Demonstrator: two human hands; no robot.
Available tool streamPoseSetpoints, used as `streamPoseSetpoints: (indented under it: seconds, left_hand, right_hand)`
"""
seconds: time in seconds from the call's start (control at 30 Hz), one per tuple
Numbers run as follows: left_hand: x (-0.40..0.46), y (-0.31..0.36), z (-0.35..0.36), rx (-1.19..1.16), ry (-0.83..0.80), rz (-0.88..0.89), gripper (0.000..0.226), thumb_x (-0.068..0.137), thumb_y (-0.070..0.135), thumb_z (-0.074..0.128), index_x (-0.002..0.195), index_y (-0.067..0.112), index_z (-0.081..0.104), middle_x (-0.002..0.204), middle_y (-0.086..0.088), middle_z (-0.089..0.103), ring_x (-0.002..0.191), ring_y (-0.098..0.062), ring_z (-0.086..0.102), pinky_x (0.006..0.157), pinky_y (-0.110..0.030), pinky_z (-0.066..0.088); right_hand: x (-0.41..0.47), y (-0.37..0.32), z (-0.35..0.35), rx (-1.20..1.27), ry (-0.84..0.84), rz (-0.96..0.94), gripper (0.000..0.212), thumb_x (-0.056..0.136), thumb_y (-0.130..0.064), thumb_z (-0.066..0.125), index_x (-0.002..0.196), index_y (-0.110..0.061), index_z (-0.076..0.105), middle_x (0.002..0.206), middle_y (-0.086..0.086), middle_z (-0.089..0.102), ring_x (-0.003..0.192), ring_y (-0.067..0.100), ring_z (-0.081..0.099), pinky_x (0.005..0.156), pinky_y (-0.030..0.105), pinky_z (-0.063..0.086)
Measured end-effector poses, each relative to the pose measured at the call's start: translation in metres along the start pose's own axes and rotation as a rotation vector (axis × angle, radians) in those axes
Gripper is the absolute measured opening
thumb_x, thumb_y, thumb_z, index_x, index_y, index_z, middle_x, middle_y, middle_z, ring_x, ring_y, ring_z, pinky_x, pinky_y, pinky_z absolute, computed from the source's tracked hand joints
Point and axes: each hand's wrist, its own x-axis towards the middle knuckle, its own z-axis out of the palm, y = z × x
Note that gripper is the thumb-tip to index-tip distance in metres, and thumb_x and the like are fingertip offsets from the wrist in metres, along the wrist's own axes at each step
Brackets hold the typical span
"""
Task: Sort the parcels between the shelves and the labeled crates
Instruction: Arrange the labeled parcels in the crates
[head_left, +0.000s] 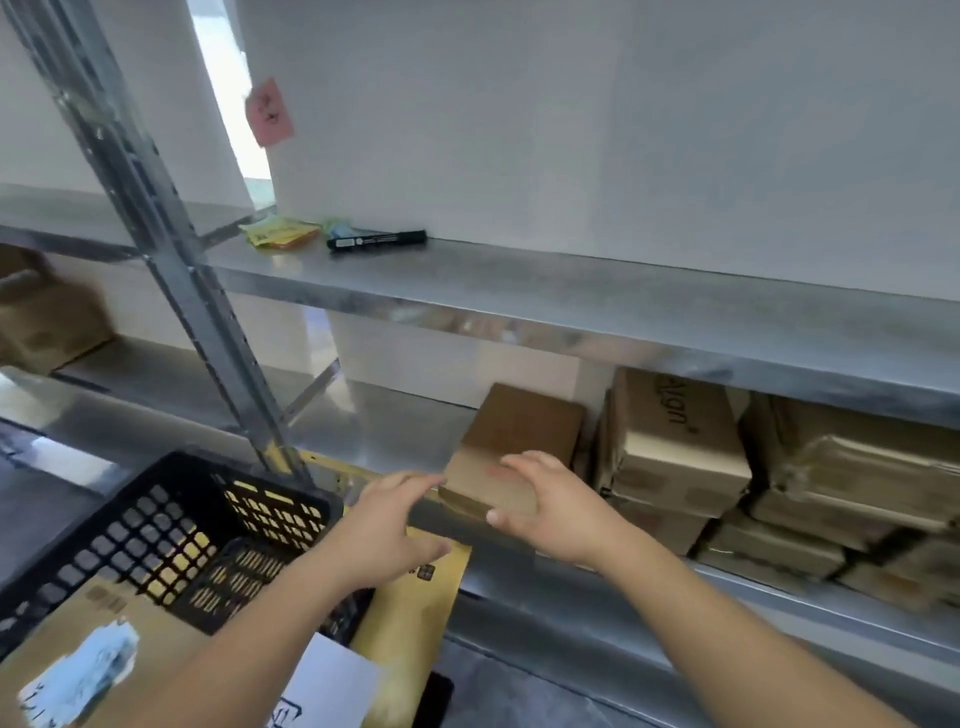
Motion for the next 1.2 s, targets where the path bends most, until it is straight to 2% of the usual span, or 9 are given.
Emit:
streamPoseSetpoints:
  seconds: [0.1,0.2,0.37,0.6,0.73,0.93,1.0,1.1,1.2]
  left_hand:
    - [0.033,0.003,0.009,0.012,-0.082,0.011,0.075,0.078,0.061,0.069,0.145,0.054,0.035,0.149,0.016,0.037,0.141,-0.016,0.028,0.116,-0.041,0.031]
    - [0.060,0.001,0.019,0.037,-0.137,-0.007,0.068,0.079,0.055,0.070,0.136,0.064,0.034,0.148,0.015,0.036,0.139,-0.020,0.029,0.115,-0.043,0.032]
    - [0.093,-0.001,0.035,0.143,-0.174,-0.033,0.072,0.085,0.051,0.069,0.148,0.049,0.035,0.162,0.008,0.023,0.148,-0.025,0.018,0.118,-0.043,0.024]
    - [0.123,-0.016,0.043,0.157,-0.181,0.002,0.079,0.074,0.073,0.052,0.146,0.046,0.038,0.163,0.009,0.021,0.150,-0.025,0.021,0.119,-0.041,0.024]
    - [0.140,-0.021,0.044,0.182,-0.191,0.100,0.070,0.088,0.051,0.067,0.150,0.041,0.036,0.165,0.005,0.020,0.151,-0.021,0.018,0.119,-0.033,0.014]
    - [0.171,-0.036,0.044,0.198,-0.257,0.221,0.073,0.091,0.050,0.066,0.155,0.037,0.032,0.163,0.002,0.028,0.153,-0.015,0.014,0.119,-0.031,0.012]
    - [0.183,-0.041,0.048,0.208,-0.275,0.240,0.072,0.090,0.052,0.066,0.153,0.039,0.035,0.165,-0.004,0.023,0.154,-0.020,0.012,0.121,-0.034,0.013]
    - [0.201,-0.051,0.052,0.193,-0.325,0.219,0.076,0.078,0.061,0.069,0.146,0.055,0.036,0.169,-0.008,0.005,0.154,-0.030,0.010,0.124,-0.039,0.018]
    - [0.212,-0.056,0.055,0.114,-0.363,0.202,0.082,0.071,0.056,0.078,0.144,0.055,0.040,0.169,0.003,-0.008,0.150,-0.022,0.028,0.115,-0.026,0.029]
  right_hand:
    - [0.013,0.028,0.002,0.042,0.000,0.071,0.087,0.090,-0.062,0.065,0.161,-0.030,0.026,0.170,0.004,0.014,0.155,0.020,0.023,0.123,0.030,0.021]
    - [0.030,0.051,0.011,0.069,-0.023,0.139,0.092,0.088,-0.066,0.065,0.161,-0.032,0.022,0.171,0.006,0.006,0.153,0.029,0.027,0.124,0.039,0.027]
    - [0.055,0.080,0.020,0.022,-0.077,0.166,0.094,0.089,-0.065,0.064,0.163,-0.031,0.015,0.172,0.005,-0.004,0.152,0.034,0.030,0.122,0.043,0.031]
    - [0.077,0.091,0.030,0.030,-0.109,0.228,0.093,0.091,-0.065,0.061,0.163,-0.038,0.008,0.171,-0.001,-0.015,0.151,0.034,0.032,0.119,0.045,0.036]
    - [0.088,0.088,0.034,0.055,-0.057,0.282,0.097,0.089,-0.065,0.065,0.163,-0.039,0.008,0.171,-0.004,-0.016,0.154,0.032,0.025,0.121,0.044,0.034]
    - [0.098,0.083,0.036,0.053,-0.011,0.360,0.118,0.074,-0.061,0.083,0.161,-0.046,0.004,0.168,-0.007,-0.027,0.156,0.029,0.021,0.121,0.040,0.034]
    - [0.101,0.081,0.034,0.085,0.005,0.403,0.125,0.067,-0.056,0.090,0.160,-0.051,0.006,0.165,-0.004,-0.033,0.156,0.027,0.021,0.121,0.036,0.034]
    - [0.111,0.079,0.031,0.125,0.015,0.478,0.134,0.057,-0.050,0.097,0.158,-0.054,0.009,0.163,-0.001,-0.038,0.158,0.025,0.013,0.123,0.034,0.028]
    - [0.115,0.080,0.033,0.126,-0.025,0.552,0.143,0.055,-0.049,0.099,0.162,-0.044,0.004,0.164,0.001,-0.037,0.158,0.021,0.008,0.123,0.031,0.024]
